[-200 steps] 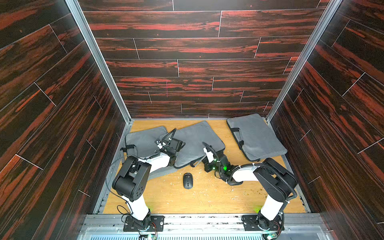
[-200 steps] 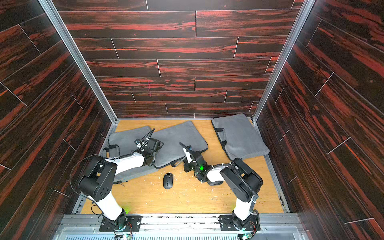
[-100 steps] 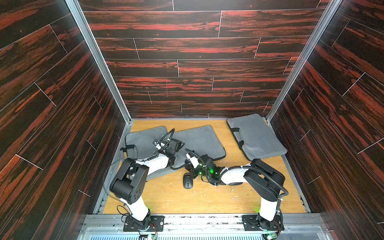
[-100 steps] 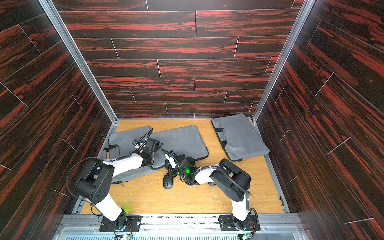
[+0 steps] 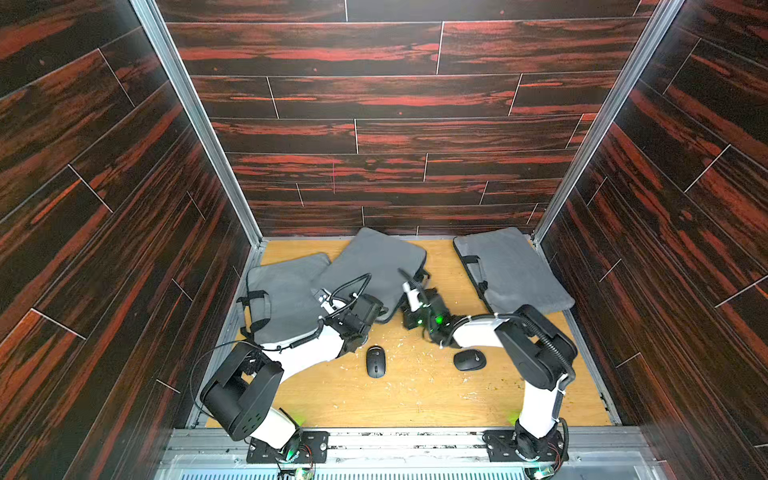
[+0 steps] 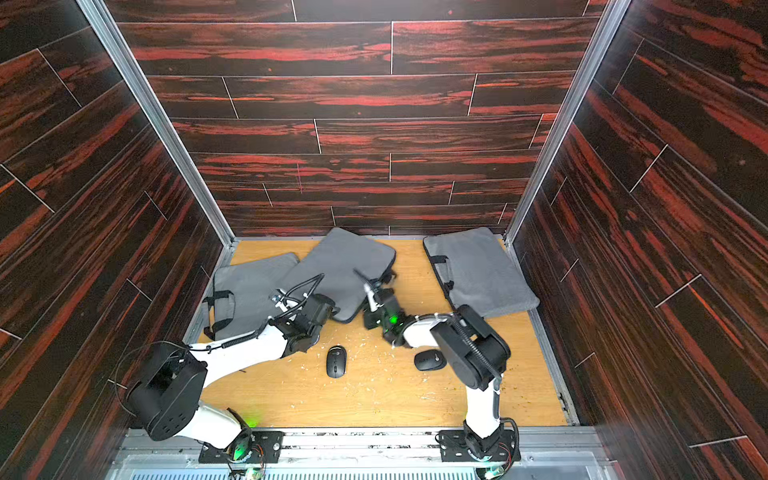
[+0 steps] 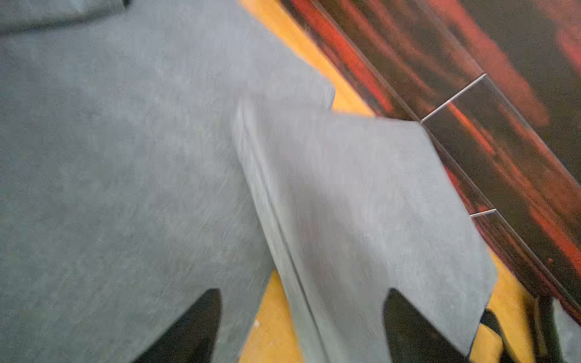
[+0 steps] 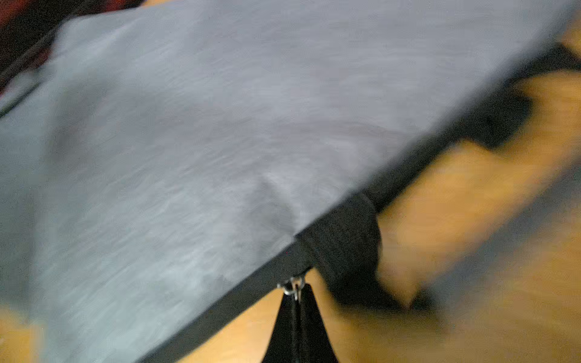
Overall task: Put the mouse into the laptop bag
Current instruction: Unzip the zipper on the zippered laptop bag.
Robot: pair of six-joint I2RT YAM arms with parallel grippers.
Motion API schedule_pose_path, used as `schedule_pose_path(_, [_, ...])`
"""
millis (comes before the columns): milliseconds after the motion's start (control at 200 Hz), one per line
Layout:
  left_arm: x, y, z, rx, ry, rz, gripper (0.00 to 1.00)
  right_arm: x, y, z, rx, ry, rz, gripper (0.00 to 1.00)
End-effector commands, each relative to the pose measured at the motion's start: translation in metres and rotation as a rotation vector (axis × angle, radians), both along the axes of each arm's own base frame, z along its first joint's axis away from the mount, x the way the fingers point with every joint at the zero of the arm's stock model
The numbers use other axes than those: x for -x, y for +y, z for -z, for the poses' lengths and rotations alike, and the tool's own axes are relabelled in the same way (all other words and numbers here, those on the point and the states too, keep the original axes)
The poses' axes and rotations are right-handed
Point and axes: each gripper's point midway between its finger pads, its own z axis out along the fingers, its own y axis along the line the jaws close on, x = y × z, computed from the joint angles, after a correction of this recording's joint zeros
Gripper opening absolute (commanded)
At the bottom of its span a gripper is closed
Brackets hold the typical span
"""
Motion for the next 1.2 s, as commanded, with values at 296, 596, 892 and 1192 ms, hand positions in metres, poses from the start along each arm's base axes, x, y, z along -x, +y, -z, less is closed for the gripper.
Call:
schedule_pose_path(296, [-0.04, 0.017, 0.025, 0.015, 0.11, 0.039, 0.94, -0.006, -0.035, -0.007, 0.018, -0.035, 0.089, 0.0])
schedule_pose_path(596, [-0.067, -0.012, 0.059, 0.046, 0.194, 0.136, 0.94, -0.005, -0.033, -0.009, 0.005, -0.043, 0.073, 0.0])
schedule_pose_path(892, [-0.081, -0.024, 0.087, 0.061, 0.256, 0.144, 0.31, 0.009, -0.026, -0.01, -0.028, -0.042, -0.002, 0.0])
schedule_pose_path(1192, [-0.08, -0.024, 0.093, 0.072, 0.289, 0.125, 0.0, 0.061, 0.002, -0.007, -0.048, -0.087, -0.218, 0.0])
